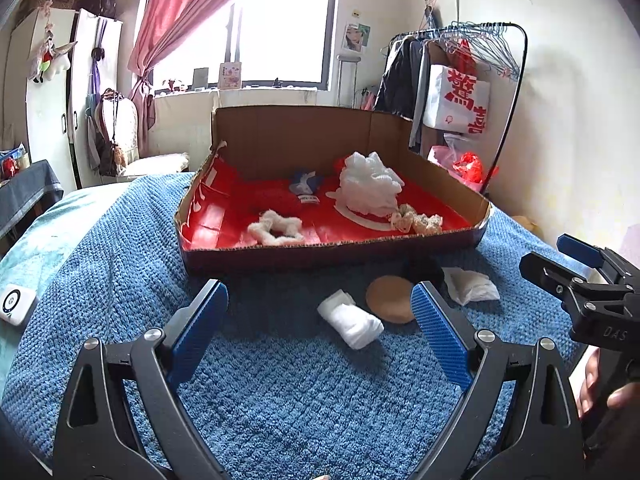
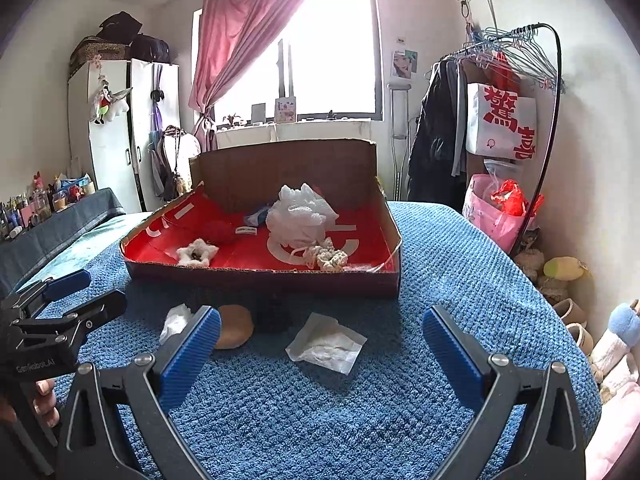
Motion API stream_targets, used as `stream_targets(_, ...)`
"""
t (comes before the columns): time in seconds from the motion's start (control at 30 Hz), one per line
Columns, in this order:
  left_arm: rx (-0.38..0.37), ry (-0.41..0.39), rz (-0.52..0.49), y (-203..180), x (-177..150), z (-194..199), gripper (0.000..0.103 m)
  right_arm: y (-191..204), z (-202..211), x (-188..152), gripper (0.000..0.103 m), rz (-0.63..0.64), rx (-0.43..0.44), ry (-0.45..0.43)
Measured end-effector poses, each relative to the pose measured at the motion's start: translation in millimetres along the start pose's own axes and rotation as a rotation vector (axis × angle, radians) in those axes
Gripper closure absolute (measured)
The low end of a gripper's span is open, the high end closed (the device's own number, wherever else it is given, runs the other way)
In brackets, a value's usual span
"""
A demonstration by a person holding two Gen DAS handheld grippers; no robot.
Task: Organize soft objects
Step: 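Move left gripper to the rolled white towel while right approaches the tissue sheet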
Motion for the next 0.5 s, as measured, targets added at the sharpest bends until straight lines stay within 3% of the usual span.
stream_targets(0.5,-0.011,0.075,0.000,-4,-26,-11,0.009,-9,-17,-34,0.000,-0.043,0.002,0.092)
Point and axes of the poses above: each gripper's, at about its wrist camera, not at the fingertips, and z roughly against the way its jaws point, y to its left, x to its top, the point moved 9 cm from there along -z, roughly the way its jaws point, and after that the axes turned 2 degrees about -y, right-handed, at the moved point
